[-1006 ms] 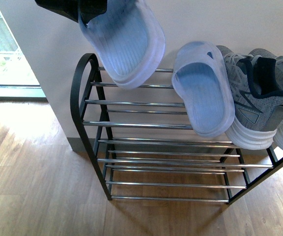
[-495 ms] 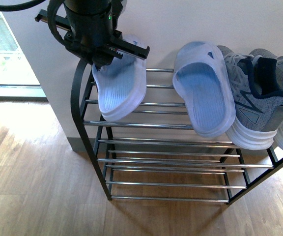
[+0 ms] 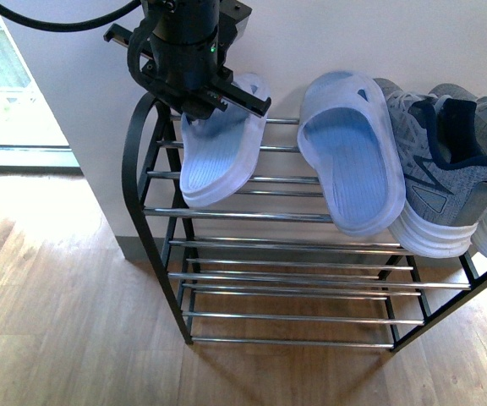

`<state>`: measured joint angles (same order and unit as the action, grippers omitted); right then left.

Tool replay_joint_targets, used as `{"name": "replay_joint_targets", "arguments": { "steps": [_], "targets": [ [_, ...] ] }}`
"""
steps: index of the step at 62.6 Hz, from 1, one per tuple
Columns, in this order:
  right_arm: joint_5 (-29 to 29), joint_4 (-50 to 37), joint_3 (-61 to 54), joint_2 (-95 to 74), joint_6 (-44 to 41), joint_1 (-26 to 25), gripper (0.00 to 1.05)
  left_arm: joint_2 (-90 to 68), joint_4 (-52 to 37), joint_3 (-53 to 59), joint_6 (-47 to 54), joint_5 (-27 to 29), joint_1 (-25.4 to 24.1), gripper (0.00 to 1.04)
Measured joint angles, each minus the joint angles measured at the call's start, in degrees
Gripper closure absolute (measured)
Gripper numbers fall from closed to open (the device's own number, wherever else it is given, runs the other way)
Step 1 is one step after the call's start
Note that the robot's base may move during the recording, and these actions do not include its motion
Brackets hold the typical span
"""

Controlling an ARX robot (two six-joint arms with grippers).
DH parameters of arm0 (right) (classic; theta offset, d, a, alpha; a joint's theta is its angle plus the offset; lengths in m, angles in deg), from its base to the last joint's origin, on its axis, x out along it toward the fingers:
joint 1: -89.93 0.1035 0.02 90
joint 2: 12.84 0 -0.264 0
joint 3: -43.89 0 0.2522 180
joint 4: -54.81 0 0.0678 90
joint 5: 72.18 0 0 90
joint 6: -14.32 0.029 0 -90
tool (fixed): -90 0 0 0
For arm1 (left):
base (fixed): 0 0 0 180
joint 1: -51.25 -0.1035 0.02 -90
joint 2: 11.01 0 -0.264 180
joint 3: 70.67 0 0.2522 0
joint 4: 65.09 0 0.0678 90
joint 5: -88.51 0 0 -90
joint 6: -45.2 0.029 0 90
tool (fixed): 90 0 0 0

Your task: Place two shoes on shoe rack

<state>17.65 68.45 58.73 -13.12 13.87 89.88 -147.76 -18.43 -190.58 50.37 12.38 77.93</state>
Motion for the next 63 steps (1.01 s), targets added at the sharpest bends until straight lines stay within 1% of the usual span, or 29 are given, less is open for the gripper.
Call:
{"name": "replay_joint_targets", "arguments": {
  "steps": [4,6,7,9,12,14,26,30,32,36,39,48,53,58,61,63],
  "targets": [
    [0.0,0.0,0.0,0.0,0.0,0.0,0.09,0.0,-0.2,0.0,0.4,0.0,0.0,0.89],
    [0.0,0.0,0.0,0.0,0.0,0.0,0.09,0.0,-0.2,0.0,0.5,-0.2,0.0,0.85],
    [0.0,0.0,0.0,0.0,0.0,0.0,0.09,0.0,-0.1,0.0,0.5,-0.5,0.0,0.82],
    [0.0,0.0,0.0,0.0,0.0,0.0,0.09,0.0,-0.1,0.0,0.5,-0.7,0.0,0.78],
    [0.0,0.0,0.0,0.0,0.0,0.0,0.09,0.0,-0.4,0.1,0.5,-1.0,0.0,0.69],
    [0.0,0.0,0.0,0.0,0.0,0.0,0.09,0.0,-0.6,0.2,0.5,-1.2,0.0,0.66],
    [0.0,0.0,0.0,0.0,0.0,0.0,0.09,4.9,-0.8,1.5,-4.2,-6.4,0.1,0.21],
    [0.0,0.0,0.0,0.0,0.0,0.0,0.09,8.0,-1.4,2.5,-5.8,-6.4,0.0,0.11],
    [0.0,0.0,0.0,0.0,0.0,0.0,0.09,9.7,-1.6,3.3,-6.7,-6.8,-0.1,0.08],
    [0.0,0.0,0.0,0.0,0.0,0.0,0.09,12.8,-2.4,4.9,-8.8,-6.6,-0.3,0.10],
    [0.0,0.0,0.0,0.0,0.0,0.0,0.09,16.0,-3.4,7.2,-10.3,-5.4,-0.7,0.10],
    [0.0,0.0,0.0,0.0,0.0,0.0,0.09,25.2,-7.9,16.8,-14.7,0.8,-3.3,0.09],
    [0.0,0.0,0.0,0.0,0.0,0.0,0.09,31.3,-11.5,24.6,-15.6,6.4,-5.5,0.09],
    [0.0,0.0,0.0,0.0,0.0,0.0,0.09,34.4,-12.0,28.1,-16.0,8.3,-7.0,0.09],
    [0.1,0.0,0.0,0.0,0.0,0.0,0.09,35.1,-12.2,28.7,-16.3,8.5,-7.4,0.09],
    [0.2,0.0,0.0,0.0,0.0,0.0,0.09,35.5,-15.0,29.9,-15.3,7.9,-7.5,0.11]
  ]
}}
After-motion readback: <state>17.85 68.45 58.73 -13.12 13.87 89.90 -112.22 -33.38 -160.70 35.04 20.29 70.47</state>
